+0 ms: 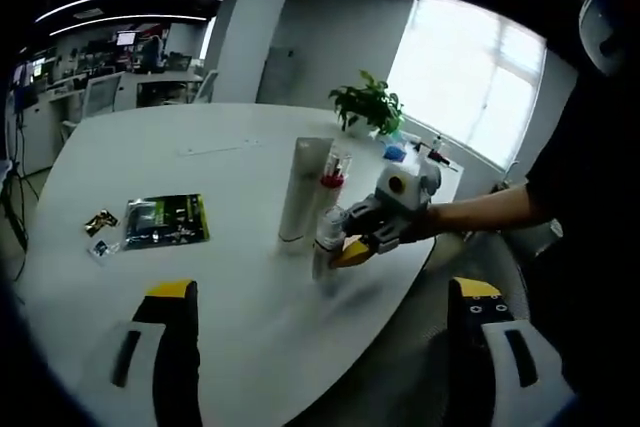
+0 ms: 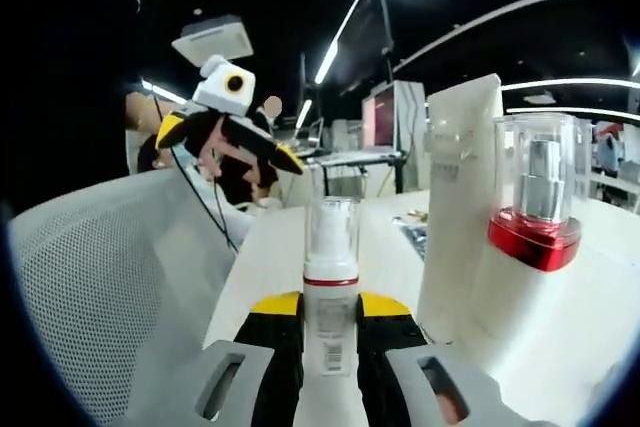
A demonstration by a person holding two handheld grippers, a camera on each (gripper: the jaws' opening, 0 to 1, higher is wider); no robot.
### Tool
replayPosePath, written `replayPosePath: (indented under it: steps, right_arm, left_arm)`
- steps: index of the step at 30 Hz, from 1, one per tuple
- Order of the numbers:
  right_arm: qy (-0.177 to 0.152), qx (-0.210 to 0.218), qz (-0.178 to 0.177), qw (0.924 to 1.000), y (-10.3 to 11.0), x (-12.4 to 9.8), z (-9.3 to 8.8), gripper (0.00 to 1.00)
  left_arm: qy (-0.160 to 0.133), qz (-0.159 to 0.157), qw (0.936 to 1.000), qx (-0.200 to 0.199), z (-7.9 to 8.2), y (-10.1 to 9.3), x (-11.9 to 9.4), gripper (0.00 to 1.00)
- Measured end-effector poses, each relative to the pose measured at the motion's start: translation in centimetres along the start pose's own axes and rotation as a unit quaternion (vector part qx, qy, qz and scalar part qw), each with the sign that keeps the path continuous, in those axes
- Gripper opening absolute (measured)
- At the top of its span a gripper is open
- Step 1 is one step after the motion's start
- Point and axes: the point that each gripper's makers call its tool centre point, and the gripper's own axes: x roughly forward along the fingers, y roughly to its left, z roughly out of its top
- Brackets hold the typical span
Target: Arrange the skincare products in the storage area until every visible bottle or jar stands upright without overlapping.
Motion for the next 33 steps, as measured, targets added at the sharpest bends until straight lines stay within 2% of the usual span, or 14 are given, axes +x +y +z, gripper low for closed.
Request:
replayPosePath:
  steps: [6,16,33]
  right_arm:
    - [0.014,-0.016,0.015,0.9997,0.8,0.2,-0.6,0.11]
    - [0.017,-0.019,0.027,0.9993,1.2,-0.5,-0.7,0.11]
    - [0.042,-0.027,0.03,0.9983,1.5,-1.6,-1.5,0.12]
  left_arm:
    - [0.001,0.001,1.0,-0.001,0.0,-0.2,0.3,0.97]
    - [0.007,-0.001,1.0,-0.003,-0.5,-0.2,0.3,0.97]
    - [0.017,-0.01,0.9998,0.003,-0.8,-0.8,1.2,0.96]
